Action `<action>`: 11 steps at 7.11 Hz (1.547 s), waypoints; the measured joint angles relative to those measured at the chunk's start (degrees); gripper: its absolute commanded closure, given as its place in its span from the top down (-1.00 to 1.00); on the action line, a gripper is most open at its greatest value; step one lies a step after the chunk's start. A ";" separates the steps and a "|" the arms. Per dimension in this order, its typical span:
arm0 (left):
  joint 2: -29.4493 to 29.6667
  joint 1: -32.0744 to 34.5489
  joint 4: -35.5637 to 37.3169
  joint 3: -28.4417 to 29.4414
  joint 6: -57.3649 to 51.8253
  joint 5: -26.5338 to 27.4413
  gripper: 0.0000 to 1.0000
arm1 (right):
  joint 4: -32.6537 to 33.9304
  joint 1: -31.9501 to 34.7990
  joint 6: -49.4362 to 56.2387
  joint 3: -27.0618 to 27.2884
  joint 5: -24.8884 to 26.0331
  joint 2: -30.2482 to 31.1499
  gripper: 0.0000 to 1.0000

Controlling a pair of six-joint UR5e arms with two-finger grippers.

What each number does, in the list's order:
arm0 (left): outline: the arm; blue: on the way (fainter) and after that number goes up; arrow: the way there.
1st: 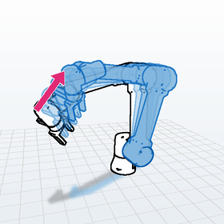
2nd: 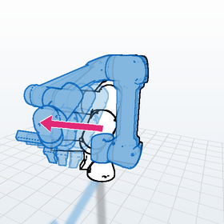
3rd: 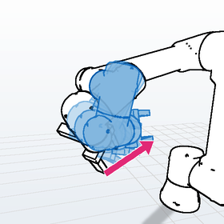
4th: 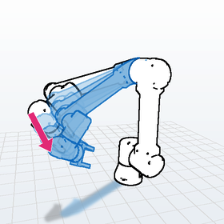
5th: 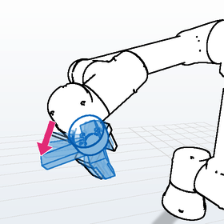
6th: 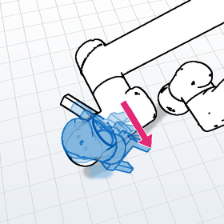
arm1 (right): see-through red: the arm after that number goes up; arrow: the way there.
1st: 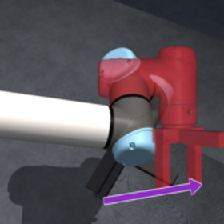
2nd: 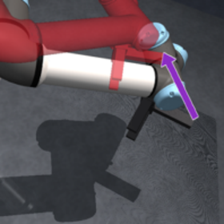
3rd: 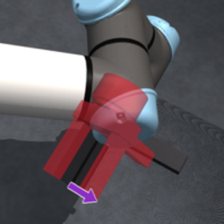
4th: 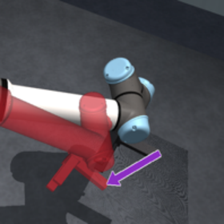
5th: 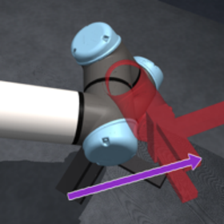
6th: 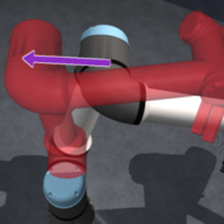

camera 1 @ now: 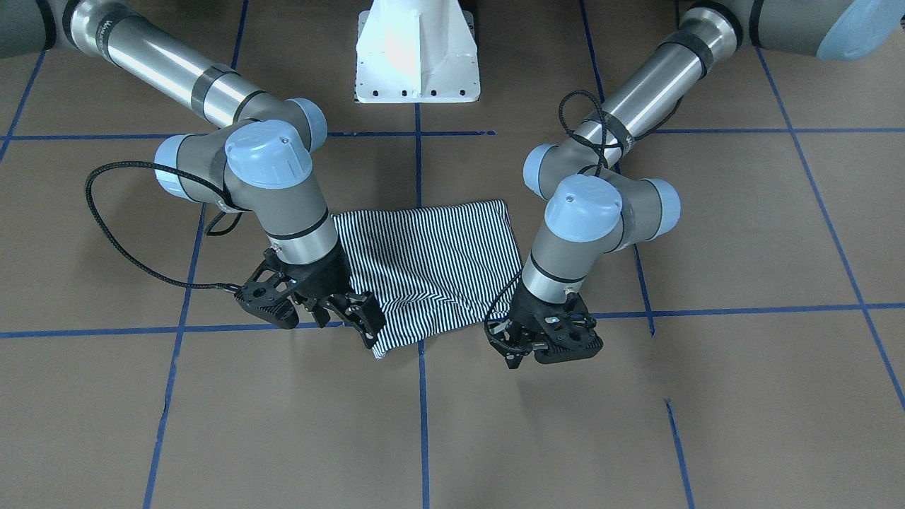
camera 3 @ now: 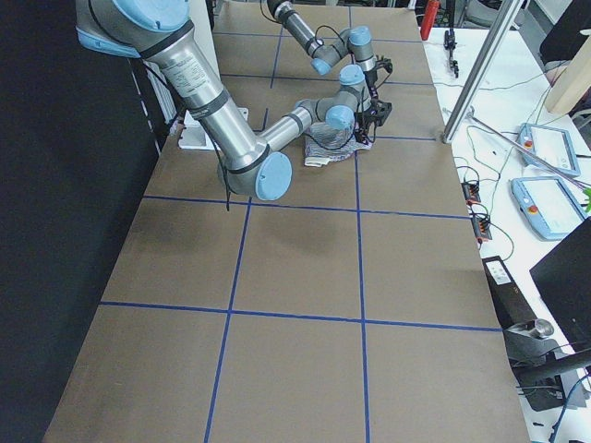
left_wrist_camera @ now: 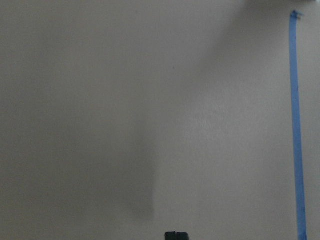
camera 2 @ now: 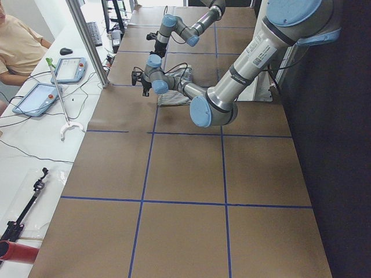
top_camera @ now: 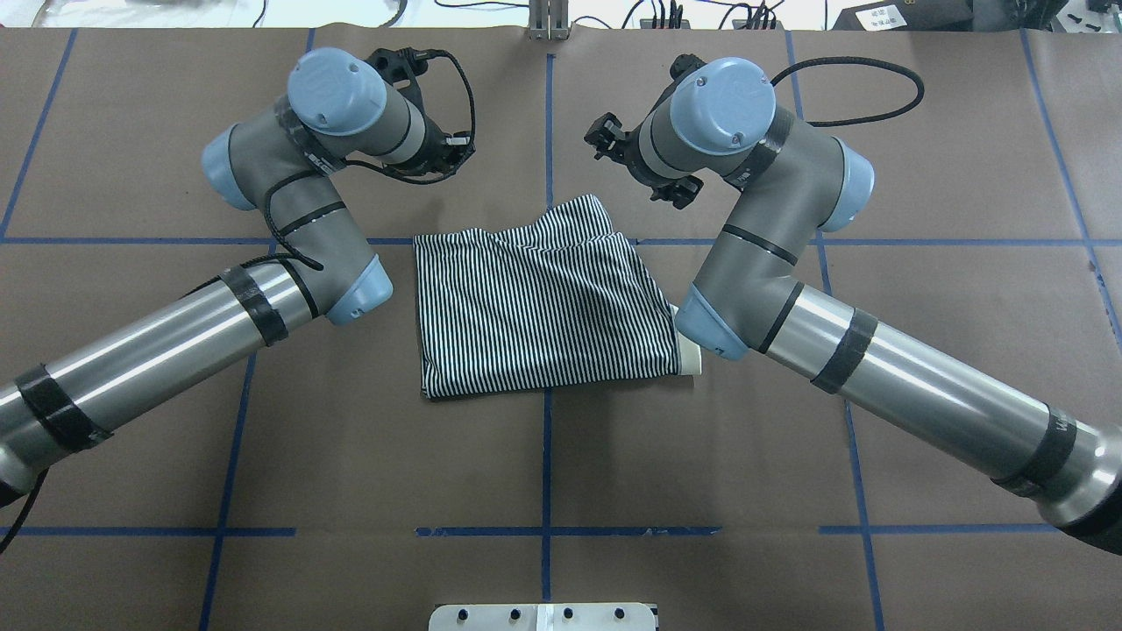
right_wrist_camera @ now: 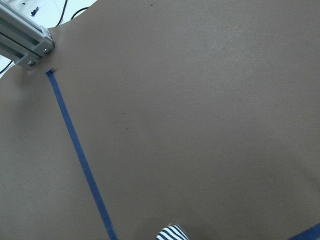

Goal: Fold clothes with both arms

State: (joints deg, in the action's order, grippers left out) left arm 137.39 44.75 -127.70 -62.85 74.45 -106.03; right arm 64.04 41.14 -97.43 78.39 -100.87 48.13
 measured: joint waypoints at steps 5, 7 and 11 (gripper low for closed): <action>-17.96 17.68 0.32 -11.38 -27.41 -14.00 -1.00 | 0.66 15.69 29.43 6.74 -13.96 17.27 1.00; -23.93 28.80 0.42 -11.86 -43.49 -21.89 -1.00 | 5.88 25.19 51.56 6.35 -19.14 22.39 1.00; -29.89 47.47 5.58 -14.43 -59.98 -27.56 -0.64 | 20.85 41.43 83.71 6.33 -28.06 25.93 1.00</action>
State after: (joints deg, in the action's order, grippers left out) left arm 107.51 92.21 -122.12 -77.28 14.48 -133.59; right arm 84.90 82.58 -13.71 84.72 -128.93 74.06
